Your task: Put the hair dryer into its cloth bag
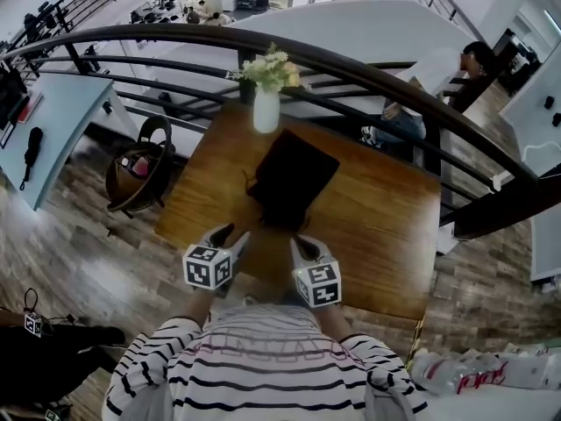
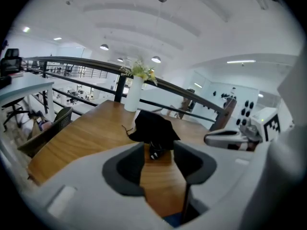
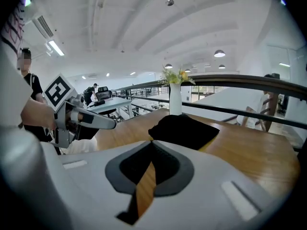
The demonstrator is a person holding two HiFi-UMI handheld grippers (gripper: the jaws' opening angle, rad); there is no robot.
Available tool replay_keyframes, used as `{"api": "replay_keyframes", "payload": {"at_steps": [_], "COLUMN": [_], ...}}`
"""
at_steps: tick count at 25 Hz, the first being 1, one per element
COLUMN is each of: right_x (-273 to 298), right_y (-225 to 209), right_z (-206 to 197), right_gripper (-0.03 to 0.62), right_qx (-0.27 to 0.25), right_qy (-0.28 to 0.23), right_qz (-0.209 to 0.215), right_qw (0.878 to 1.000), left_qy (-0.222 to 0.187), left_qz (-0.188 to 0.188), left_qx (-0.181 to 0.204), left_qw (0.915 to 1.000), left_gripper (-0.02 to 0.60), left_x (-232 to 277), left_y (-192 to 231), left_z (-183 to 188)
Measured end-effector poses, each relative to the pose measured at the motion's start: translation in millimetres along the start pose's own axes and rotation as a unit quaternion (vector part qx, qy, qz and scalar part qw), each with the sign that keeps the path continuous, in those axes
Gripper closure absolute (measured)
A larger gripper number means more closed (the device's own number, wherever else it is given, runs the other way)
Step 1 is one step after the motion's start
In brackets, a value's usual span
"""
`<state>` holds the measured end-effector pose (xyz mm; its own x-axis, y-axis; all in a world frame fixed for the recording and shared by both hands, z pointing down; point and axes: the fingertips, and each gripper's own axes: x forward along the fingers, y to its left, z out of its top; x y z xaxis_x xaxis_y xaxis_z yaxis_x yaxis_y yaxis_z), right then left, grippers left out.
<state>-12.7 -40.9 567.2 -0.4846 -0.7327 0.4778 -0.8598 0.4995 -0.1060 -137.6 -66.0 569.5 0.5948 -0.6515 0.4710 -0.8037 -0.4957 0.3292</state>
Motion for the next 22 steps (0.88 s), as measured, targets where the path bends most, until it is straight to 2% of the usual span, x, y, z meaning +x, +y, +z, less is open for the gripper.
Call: {"api": "replay_keyframes", "payload": {"at_steps": [6, 15, 22], "right_x": [-9, -15, -14], "right_y": [12, 36, 50], "right_z": [14, 16, 20], "right_gripper": [0.594, 0.594, 0.594], "right_qx": [0.001, -0.018, -0.024], "right_qy": [-0.021, -0.013, -0.015], "right_qz": [0.014, 0.04, 0.055], "right_qw": [1.0, 0.999, 0.998], "left_qy": [-0.021, -0.036, -0.049], "left_qz": [0.01, 0.029, 0.042], "left_qx": [0.02, 0.026, 0.018], "left_qw": [0.9995, 0.9986, 0.9978], "left_gripper": [0.465, 0.556, 0.577], "left_x": [-28, -66, -86], "left_y": [-2, 5, 16], "left_z": [2, -5, -11]}}
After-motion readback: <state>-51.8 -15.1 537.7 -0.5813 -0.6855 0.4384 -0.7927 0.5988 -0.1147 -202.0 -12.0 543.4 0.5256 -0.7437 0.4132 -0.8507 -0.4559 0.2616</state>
